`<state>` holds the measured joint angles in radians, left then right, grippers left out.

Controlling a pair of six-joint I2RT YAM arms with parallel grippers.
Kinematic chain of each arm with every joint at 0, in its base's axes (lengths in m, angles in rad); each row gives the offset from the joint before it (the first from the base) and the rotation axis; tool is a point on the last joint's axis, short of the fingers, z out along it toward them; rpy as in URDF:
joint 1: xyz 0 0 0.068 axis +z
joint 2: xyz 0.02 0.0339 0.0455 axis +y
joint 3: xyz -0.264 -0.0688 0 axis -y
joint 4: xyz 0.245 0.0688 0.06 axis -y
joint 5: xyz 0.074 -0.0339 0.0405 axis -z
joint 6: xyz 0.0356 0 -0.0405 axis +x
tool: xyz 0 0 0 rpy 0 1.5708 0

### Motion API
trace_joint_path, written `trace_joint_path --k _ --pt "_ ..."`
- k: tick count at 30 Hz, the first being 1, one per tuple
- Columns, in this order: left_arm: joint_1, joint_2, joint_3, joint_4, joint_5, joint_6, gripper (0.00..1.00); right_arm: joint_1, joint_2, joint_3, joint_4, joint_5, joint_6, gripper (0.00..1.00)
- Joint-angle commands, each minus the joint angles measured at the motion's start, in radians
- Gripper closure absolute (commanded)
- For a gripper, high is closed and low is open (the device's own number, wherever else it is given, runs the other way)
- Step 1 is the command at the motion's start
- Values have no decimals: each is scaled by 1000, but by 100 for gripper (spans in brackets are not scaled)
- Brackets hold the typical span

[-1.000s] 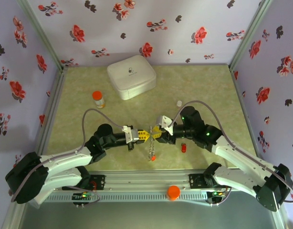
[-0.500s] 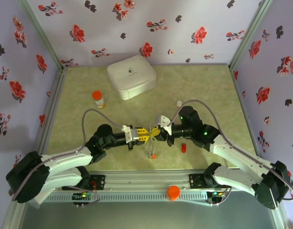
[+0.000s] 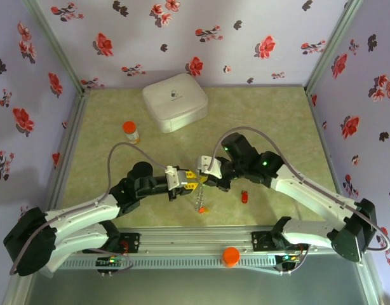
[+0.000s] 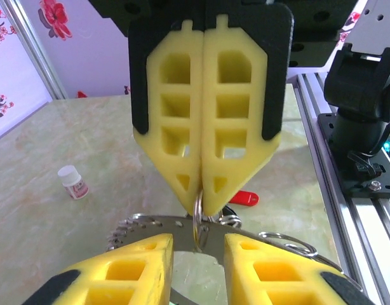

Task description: Put the keys on the keyring

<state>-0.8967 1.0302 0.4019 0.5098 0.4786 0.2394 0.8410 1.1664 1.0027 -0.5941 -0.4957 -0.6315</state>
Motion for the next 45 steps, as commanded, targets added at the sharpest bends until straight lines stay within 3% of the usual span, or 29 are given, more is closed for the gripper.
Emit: trace_joint_path --k 1,5,11,13,17,19,22,25,35,45 --pt "-3 2 31 -31 -3 29 74 30 18 56 -76 50 -70 100" --pt "-4 12 29 -15 12 18 78 49 40 81 -85 59 -82 100" --pt "-4 18 31 -14 12 21 93 54 25 66 -46 37 -63 100" --pt "-4 16 30 -14 14 24 100 54 17 51 -32 35 -44 95" --pt "-3 3 18 12 15 24 100 24 -34 -11 36 2 22 79" --pt "-4 -6 -3 58 11 15 100 -28 -84 -71 112 -72 83 74" --pt "-5 0 -45 179 8 -27 100 -101 -150 -171 247 -167 194 68" --pt "-5 11 -75 279 8 -59 100 -105 -186 -233 300 -182 231 65" --pt "-6 17 -85 309 14 -75 100 -105 -167 -267 317 -145 241 66" --pt "-6 28 -82 314 22 -75 100 -102 -133 -249 325 -165 239 75"
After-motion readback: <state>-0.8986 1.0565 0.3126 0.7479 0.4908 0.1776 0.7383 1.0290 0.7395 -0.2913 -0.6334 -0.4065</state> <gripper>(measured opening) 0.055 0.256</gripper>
